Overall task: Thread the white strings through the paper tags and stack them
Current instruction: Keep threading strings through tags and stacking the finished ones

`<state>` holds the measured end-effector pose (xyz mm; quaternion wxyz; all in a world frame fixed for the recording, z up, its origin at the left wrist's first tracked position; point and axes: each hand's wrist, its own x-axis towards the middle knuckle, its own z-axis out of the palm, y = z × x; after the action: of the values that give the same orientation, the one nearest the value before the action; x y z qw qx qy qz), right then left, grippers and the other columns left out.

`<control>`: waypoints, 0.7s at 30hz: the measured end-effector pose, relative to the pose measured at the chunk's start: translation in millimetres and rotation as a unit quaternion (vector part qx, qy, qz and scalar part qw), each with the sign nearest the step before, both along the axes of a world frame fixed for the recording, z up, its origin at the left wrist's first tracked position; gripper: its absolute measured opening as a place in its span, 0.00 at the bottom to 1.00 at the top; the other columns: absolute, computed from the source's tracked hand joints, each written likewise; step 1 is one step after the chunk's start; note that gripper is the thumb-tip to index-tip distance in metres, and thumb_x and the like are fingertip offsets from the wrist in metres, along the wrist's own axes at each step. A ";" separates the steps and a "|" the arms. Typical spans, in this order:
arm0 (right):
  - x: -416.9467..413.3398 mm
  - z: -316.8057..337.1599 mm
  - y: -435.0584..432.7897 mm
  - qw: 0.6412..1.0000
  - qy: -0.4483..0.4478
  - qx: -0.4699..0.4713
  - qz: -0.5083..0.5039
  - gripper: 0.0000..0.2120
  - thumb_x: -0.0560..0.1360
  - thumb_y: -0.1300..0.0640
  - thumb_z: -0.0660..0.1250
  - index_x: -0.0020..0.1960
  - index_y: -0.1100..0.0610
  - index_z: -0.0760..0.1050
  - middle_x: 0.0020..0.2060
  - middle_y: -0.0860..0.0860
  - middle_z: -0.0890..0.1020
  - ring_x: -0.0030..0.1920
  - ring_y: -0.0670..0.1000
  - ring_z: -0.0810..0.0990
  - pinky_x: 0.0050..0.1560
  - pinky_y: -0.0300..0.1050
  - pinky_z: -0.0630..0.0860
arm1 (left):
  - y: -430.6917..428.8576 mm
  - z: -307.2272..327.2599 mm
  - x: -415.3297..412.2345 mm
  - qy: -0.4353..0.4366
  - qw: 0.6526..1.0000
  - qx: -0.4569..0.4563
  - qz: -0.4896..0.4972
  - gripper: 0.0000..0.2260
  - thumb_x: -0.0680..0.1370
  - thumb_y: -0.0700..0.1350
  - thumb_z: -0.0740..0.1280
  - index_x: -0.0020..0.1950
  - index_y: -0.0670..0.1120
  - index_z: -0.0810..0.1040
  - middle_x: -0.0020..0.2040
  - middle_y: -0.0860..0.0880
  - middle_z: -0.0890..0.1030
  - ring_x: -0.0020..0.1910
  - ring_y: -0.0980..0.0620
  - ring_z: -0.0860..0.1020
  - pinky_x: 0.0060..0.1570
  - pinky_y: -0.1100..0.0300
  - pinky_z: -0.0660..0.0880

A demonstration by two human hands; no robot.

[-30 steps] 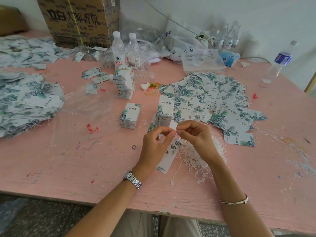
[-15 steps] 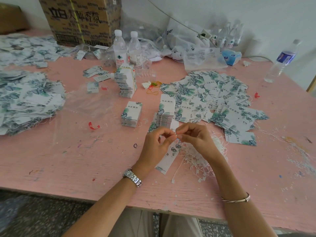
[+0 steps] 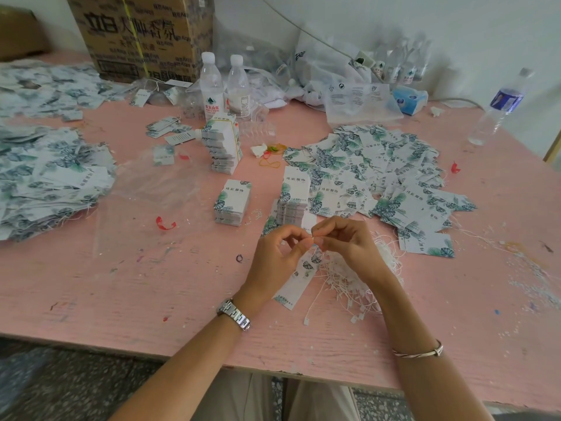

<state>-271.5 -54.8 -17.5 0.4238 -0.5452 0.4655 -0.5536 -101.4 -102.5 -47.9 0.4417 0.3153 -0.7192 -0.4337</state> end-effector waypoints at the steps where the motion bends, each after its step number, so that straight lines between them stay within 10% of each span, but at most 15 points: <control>1: -0.2 0.2 -0.3 1.000 -0.009 0.002 -0.005 0.07 0.70 0.67 0.73 0.41 0.56 0.83 0.39 0.52 0.84 0.37 0.48 0.80 0.40 0.39 0.77 | -0.5 0.8 0.1 0.008 1.000 0.007 0.003 0.01 0.77 0.44 0.74 0.45 0.48 0.83 0.41 0.61 0.81 0.40 0.59 0.75 0.45 0.70 0.69; 8: -3.8 1.0 -1.7 0.994 -0.109 0.034 0.001 0.04 0.69 0.68 0.71 0.43 0.62 0.82 0.34 0.55 0.81 0.34 0.50 0.77 0.39 0.40 0.75 | 1.7 6.3 0.2 0.040 0.999 0.030 0.021 0.15 0.71 0.59 0.72 0.47 0.48 0.85 0.45 0.58 0.82 0.41 0.54 0.74 0.46 0.63 0.72; 21: -11.2 1.9 -5.8 0.959 -0.276 0.057 -0.021 0.06 0.68 0.66 0.70 0.39 0.59 0.84 0.35 0.53 0.82 0.34 0.47 0.77 0.37 0.35 0.75 | -3.9 -1.0 7.6 -0.103 0.988 0.111 -0.042 0.12 0.85 0.47 0.61 0.62 0.48 0.82 0.48 0.47 0.86 0.39 0.48 0.81 0.35 0.57 0.72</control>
<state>-282.8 -60.6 -15.6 0.5548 -0.3362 0.3721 -0.6639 -93.8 -106.3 -48.9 0.3090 0.3750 -0.7210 -0.4940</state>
